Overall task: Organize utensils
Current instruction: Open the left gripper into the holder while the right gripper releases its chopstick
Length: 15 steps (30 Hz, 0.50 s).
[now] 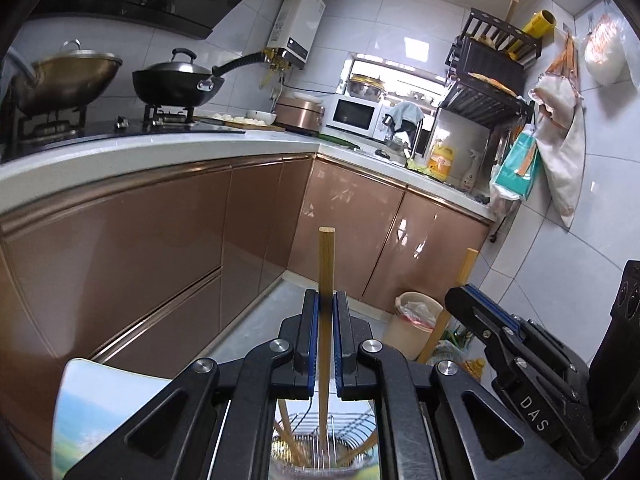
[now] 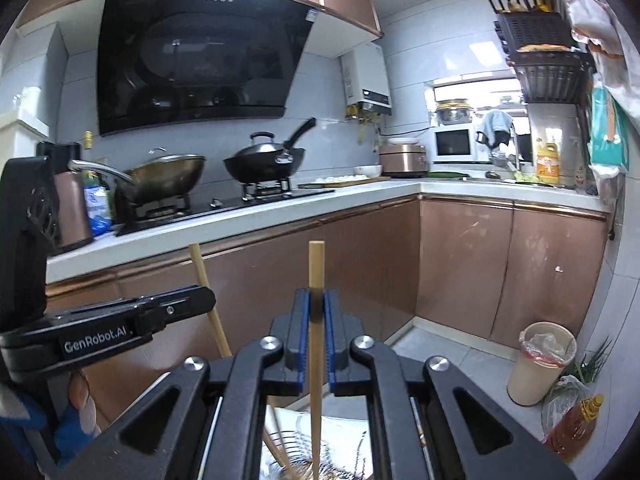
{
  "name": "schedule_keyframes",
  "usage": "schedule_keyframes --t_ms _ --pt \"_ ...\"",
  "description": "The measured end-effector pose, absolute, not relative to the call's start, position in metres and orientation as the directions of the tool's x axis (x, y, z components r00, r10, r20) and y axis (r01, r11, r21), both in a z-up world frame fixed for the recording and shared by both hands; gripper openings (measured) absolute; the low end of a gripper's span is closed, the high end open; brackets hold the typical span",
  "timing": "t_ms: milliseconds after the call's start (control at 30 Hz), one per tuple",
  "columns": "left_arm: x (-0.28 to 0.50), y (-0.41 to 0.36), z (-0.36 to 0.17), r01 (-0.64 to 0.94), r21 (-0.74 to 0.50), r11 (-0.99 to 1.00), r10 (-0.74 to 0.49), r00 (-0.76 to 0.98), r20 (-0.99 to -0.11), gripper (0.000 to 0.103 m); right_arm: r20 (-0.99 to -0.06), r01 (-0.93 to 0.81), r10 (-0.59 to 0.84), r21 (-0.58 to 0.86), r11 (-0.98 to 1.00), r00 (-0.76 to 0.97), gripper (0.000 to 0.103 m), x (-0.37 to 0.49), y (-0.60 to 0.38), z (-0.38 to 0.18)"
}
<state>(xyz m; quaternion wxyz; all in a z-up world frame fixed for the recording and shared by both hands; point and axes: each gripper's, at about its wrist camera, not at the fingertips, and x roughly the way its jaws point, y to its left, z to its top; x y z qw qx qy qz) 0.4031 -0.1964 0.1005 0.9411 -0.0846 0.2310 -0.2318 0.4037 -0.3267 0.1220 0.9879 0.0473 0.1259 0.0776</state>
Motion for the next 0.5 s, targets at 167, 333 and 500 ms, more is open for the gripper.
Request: schedule_keyframes --t_ms 167,333,500 --pt "0.414 -0.205 0.051 0.384 -0.266 0.884 -0.464 0.786 -0.408 0.006 -0.269 -0.098 0.130 0.128 0.987 0.954 0.007 0.416 -0.334 0.074" --pt "0.417 -0.211 0.023 0.380 -0.224 0.898 -0.441 0.792 -0.423 0.006 -0.297 -0.087 0.116 0.106 0.990 0.948 0.007 0.418 -0.331 0.046" --pt "0.416 -0.213 0.009 0.385 -0.211 0.899 -0.439 0.778 -0.451 0.006 -0.326 -0.085 0.112 0.096 0.992 0.939 0.007 0.416 -0.328 0.030"
